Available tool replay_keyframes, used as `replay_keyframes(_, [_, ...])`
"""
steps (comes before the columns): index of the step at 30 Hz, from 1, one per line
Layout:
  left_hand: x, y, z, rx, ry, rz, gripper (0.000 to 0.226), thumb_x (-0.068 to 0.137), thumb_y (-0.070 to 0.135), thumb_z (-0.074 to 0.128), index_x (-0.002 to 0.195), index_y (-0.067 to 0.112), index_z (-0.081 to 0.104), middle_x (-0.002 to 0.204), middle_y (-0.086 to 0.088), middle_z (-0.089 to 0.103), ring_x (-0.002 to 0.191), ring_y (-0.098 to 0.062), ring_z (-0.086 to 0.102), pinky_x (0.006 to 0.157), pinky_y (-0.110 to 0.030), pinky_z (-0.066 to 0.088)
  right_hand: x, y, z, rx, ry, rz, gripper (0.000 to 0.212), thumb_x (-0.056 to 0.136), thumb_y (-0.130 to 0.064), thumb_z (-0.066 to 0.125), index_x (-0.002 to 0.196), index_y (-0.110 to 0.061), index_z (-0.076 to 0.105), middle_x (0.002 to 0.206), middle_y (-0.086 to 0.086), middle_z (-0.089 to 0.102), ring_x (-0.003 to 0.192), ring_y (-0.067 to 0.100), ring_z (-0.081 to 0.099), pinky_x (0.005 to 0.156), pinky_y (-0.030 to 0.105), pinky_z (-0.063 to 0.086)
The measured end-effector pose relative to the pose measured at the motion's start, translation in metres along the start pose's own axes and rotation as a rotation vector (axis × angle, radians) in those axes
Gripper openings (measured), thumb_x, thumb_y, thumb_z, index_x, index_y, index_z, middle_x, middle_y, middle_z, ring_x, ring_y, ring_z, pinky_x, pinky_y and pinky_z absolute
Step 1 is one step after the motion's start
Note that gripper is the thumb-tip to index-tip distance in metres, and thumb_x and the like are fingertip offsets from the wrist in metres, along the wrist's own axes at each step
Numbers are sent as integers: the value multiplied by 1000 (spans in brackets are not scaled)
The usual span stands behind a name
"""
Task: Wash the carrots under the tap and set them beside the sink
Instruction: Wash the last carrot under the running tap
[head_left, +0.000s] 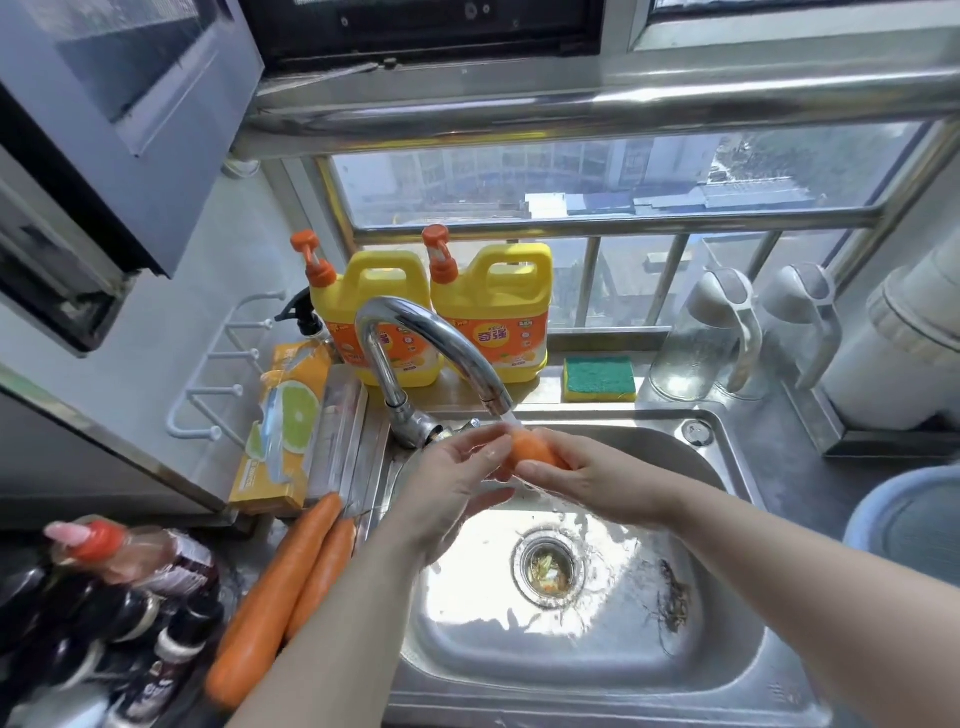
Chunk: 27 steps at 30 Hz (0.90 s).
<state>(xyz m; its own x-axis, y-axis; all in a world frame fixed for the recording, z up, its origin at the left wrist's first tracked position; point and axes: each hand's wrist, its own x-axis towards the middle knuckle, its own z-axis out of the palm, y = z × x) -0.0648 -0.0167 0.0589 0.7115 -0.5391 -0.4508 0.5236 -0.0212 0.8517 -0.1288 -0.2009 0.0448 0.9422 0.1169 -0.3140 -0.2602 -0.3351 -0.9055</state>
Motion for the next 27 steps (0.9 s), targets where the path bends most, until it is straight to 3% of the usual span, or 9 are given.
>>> replay_keyframes(4, [4,1,-1,16,-25,-8,32,88,21,71,117,7,70,100,-12,69,79,-17,64,71,-27,58,-4,-1,2,67,-23,-26,29,99,-43,59,120,-24,63,95,-10,68,84,0,59,80,24,50])
replay_keyframes(8, [7,-8,5,42,71,54,14,93,14,68,104,8,73,94,-13,69,75,-21,61,68,-28,55,-3,7,7,42,2,-34,49,87,-62,62,117,-24,64,107,9,69,90,12,60,89,45,52])
replay_keyframes(12, [8,-11,14,215,247,167,18,97,16,64,83,17,75,73,-2,70,64,-17,60,67,-34,54,0,8,10,-3,55,-57,30,95,-48,62,116,-27,63,101,-6,70,88,5,62,85,30,52])
replay_keyframes(15, [7,-9,22,279,346,168,22,99,16,60,81,16,73,67,1,67,60,-13,59,61,-29,53,3,7,13,-34,89,-62,21,96,-45,63,109,-29,62,92,-12,65,78,0,57,79,26,48])
replay_keyframes(17, [6,-9,26,157,373,95,21,98,13,59,82,12,72,68,-1,65,63,-14,57,59,-27,50,4,10,14,-31,87,-55,19,96,-45,63,107,-30,61,92,-11,64,79,2,57,80,28,48])
replay_keyframes(21, [5,-5,35,-409,227,-54,17,99,6,56,91,6,71,80,-7,70,69,-15,60,62,-23,51,5,10,9,53,121,-53,32,94,-49,63,114,-24,63,106,5,69,92,10,60,96,45,49])
replay_keyframes(24, [5,-7,31,-525,151,-51,18,97,3,58,112,2,68,88,-8,74,74,-15,65,63,-23,57,6,8,4,142,101,-54,44,90,-53,65,118,-18,64,111,7,71,98,11,61,104,49,48])
replay_keyframes(27, [3,-9,25,-495,97,-50,29,93,-1,61,122,1,63,97,-12,72,79,-18,67,67,-24,60,4,8,2,149,67,-26,56,83,-64,67,116,-19,64,103,-4,69,95,8,60,99,44,50])
